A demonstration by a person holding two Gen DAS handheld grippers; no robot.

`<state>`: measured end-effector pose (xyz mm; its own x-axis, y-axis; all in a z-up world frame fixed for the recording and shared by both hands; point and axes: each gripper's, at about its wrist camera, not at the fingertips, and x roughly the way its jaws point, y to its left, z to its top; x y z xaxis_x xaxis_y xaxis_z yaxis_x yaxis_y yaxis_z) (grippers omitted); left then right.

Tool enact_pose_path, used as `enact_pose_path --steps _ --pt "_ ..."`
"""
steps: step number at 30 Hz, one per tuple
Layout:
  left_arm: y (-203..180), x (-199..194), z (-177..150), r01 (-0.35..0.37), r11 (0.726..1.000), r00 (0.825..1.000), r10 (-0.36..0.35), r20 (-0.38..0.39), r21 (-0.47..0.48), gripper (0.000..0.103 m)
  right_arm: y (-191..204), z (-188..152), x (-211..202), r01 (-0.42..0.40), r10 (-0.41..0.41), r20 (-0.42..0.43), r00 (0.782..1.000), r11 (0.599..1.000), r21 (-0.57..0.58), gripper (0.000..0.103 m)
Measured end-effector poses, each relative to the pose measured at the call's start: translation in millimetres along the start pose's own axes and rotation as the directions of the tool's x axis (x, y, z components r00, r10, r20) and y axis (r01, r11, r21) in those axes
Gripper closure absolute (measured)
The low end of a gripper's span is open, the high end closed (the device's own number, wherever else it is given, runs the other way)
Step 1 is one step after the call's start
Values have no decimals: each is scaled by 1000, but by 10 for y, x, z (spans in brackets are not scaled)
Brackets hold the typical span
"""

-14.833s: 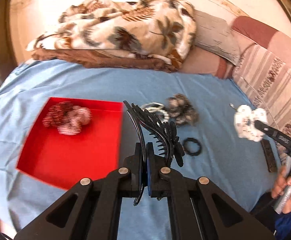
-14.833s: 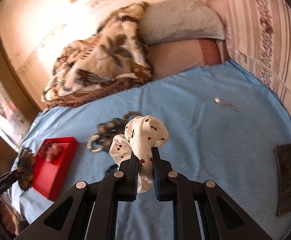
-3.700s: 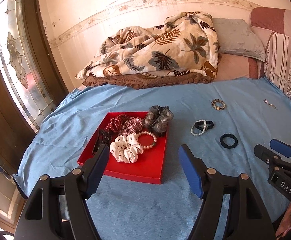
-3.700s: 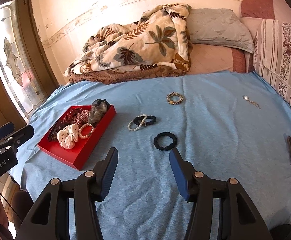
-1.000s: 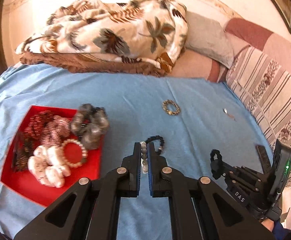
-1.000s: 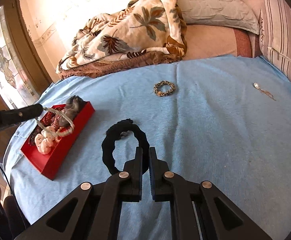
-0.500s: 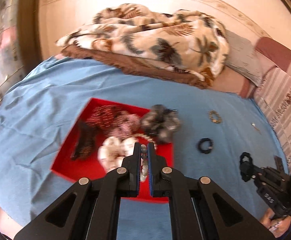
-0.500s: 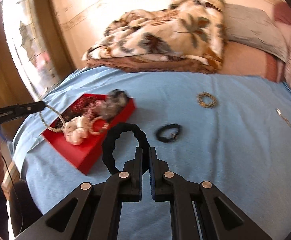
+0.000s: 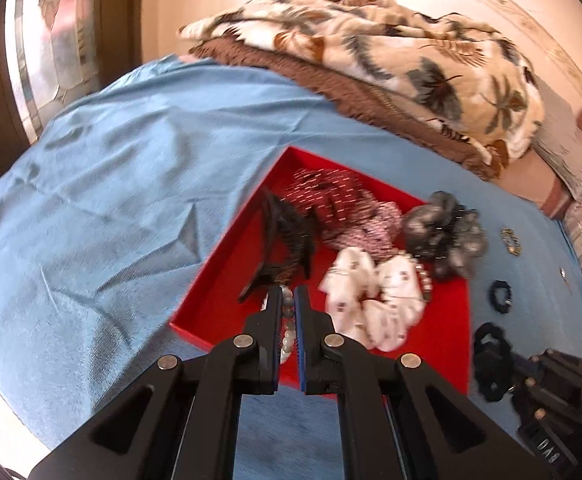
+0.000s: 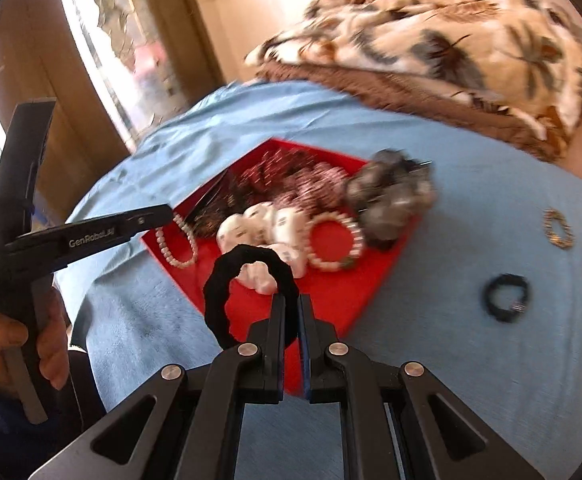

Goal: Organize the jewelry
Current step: 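Carry the pearl bracelet and black scrunchie into the red tray and open both tools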

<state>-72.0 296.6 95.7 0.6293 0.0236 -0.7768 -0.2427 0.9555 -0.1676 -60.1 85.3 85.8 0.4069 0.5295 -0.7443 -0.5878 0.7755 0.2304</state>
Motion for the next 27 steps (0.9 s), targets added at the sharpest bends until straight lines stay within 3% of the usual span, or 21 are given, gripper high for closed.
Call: enact_pose_path --steps 12,20,22,24,27 --pt "251 182 46 -1 998 1000 2 14 -59 97 315 175 689 -24 22 -94 995 999 -23 96" --pt "282 14 86 13 998 999 -10 47 -69 97 446 188 804 -16 10 -101 995 998 -59 95" --pt "283 -42 98 16 997 998 -12 55 -72 92 445 195 796 -20 15 -98 995 998 -55 95" --pt "275 -120 103 11 997 997 -6 71 -75 77 457 212 794 -17 12 -95 995 998 -54 95" --pt "244 -248 100 -9 998 994 16 105 -66 71 474 219 763 -16 10 -88 996 998 -60 94"
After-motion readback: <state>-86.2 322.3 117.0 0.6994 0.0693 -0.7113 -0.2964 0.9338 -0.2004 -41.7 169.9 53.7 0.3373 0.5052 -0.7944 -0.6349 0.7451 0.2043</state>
